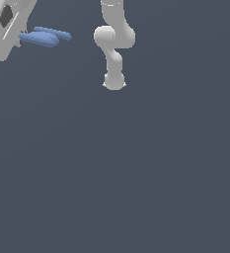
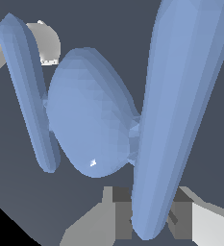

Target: Pick up the object and move it to a goal position.

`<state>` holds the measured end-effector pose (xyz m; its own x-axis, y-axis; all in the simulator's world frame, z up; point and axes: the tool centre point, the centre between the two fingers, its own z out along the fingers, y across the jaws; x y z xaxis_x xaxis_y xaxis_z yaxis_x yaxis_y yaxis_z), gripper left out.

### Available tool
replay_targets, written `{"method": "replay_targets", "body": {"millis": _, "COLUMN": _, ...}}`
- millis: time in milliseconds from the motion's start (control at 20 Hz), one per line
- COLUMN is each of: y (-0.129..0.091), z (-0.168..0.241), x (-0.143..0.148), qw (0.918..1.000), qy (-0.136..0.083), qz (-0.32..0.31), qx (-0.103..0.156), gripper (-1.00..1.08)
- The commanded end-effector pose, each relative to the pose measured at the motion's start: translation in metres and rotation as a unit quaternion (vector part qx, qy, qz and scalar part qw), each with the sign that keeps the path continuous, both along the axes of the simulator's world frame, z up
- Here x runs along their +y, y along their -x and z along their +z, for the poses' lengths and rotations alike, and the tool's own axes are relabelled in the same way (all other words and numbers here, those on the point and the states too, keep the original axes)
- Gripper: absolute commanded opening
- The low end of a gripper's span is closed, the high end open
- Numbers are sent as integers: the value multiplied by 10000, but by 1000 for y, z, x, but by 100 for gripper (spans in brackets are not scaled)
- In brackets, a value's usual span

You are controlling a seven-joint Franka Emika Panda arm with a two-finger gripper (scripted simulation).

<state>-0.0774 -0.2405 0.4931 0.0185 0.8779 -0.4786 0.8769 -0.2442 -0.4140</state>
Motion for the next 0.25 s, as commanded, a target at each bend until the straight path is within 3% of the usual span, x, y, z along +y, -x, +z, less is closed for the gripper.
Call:
{"method": "replay_targets", "body": {"millis": 0, "y": 0, "z": 4, "x": -2, "qw": 10000, "qy": 0, "qz": 5, "qx": 3, "gripper": -100}}
{"method": "replay_targets", "body": {"millis": 200, "y": -1, "z": 4, "x": -3, "qw": 10000, "qy": 0, "qz": 5, "qx": 3, "gripper": -100}}
